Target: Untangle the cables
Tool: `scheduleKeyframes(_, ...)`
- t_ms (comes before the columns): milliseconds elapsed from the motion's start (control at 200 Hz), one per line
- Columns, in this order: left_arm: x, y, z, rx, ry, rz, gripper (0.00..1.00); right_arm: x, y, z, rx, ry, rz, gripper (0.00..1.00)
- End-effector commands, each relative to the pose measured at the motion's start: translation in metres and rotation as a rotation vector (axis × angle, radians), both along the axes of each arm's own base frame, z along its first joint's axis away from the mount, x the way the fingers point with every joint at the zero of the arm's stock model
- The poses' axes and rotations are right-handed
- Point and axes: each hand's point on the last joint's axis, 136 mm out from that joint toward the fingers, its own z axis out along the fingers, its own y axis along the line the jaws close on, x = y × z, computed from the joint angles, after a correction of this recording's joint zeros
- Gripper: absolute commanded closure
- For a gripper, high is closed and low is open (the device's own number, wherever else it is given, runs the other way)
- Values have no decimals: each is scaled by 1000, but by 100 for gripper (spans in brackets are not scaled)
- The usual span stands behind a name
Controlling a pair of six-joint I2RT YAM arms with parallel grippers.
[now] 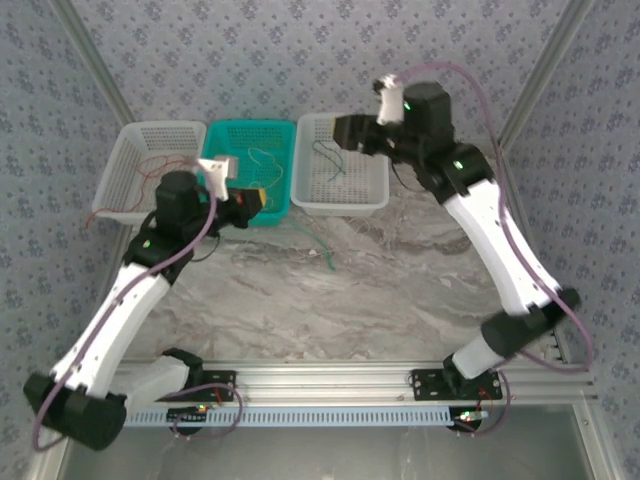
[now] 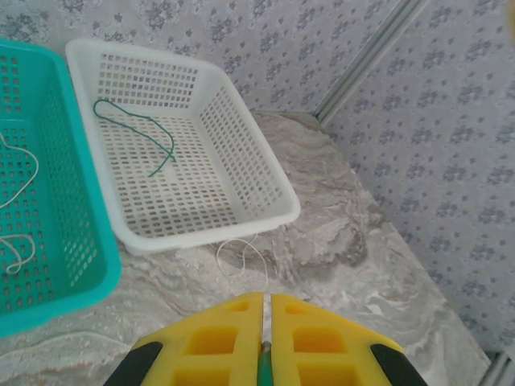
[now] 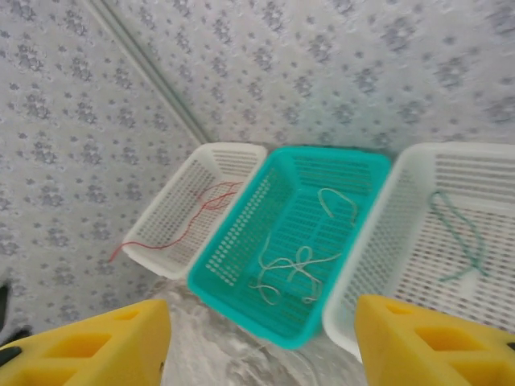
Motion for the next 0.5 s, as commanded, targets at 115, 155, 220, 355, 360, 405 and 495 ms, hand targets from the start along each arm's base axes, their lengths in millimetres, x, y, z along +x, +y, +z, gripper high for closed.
scheduleKeyframes(115,81,-32,2,85,-81,69,100,-76,-84,-27,-46,-36,-209,25)
scheduleKeyframes(155,97,-38,-4,101,-87,70,100,-91,-90,-33,-37,-45,-200,20)
scheduleKeyframes(220,125,-44,-13,102,-78,79,100,-110,-99,-41,-19,-52,-193,6)
scheduleKeyframes(355,182,-55,-19,22,-11,76,100,-135,-116,-53,-33,-30,-217,0)
scheduleKeyframes(360,185,-56,-20,22,-8,75,100,-135,-117,-53,-33,-30,-219,0)
scheduleKeyframes(405,201,-64,-26,27,12,69,100,-138,-120,-56,-43,-22,-227,0)
scheduleKeyframes(495,232,-78,-36,31,59,70,100,-141,-124,-57,-58,-13,-233,0)
